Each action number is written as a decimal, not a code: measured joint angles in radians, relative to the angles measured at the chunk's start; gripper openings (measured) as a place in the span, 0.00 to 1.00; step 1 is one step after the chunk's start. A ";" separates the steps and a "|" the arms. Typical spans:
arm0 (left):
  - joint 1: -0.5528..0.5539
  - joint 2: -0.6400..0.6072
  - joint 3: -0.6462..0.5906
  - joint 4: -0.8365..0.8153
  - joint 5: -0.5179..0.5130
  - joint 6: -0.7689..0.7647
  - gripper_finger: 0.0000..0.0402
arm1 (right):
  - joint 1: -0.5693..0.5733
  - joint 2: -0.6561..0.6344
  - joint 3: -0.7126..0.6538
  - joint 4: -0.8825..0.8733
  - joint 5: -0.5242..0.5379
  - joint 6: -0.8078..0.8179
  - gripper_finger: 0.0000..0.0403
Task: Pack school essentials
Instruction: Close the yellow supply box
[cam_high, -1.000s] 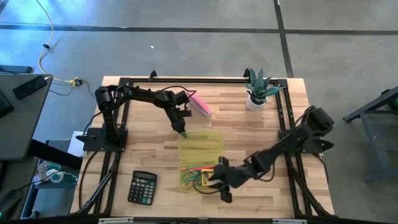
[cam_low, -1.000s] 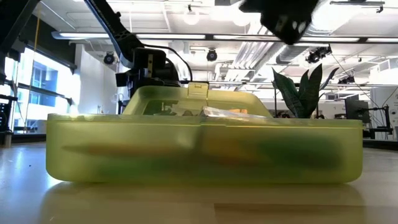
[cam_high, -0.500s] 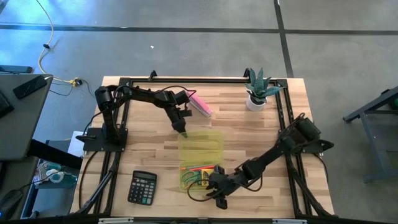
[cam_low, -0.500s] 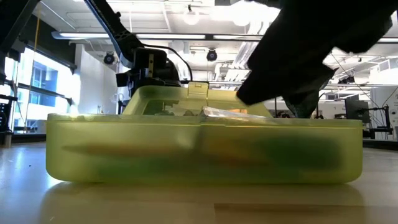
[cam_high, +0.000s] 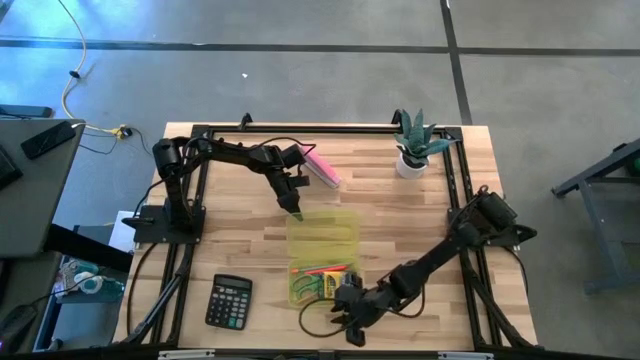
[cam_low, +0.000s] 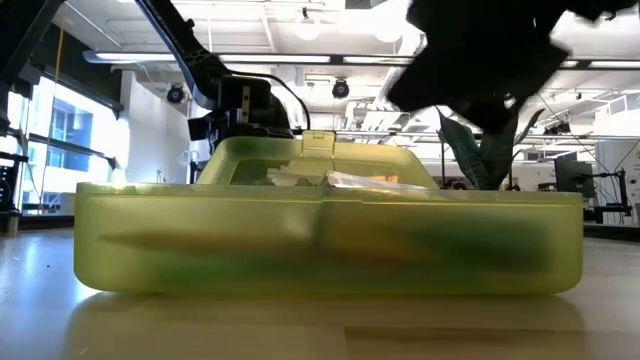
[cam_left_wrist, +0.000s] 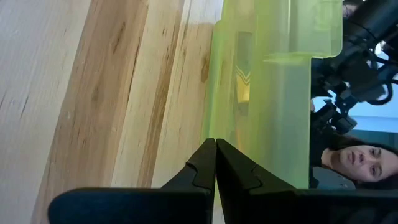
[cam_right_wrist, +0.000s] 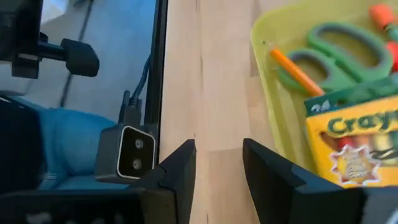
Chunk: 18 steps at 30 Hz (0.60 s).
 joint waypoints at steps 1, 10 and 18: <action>0.000 0.000 0.000 0.000 0.000 0.000 0.00 | 0.003 0.000 0.023 -0.040 0.013 -0.005 0.31; 0.000 0.000 0.000 0.000 0.001 0.000 0.00 | 0.017 0.000 0.078 -0.236 0.063 0.040 0.31; 0.000 0.000 0.000 0.003 0.000 0.000 0.00 | 0.024 0.072 0.078 -0.144 0.029 0.061 0.31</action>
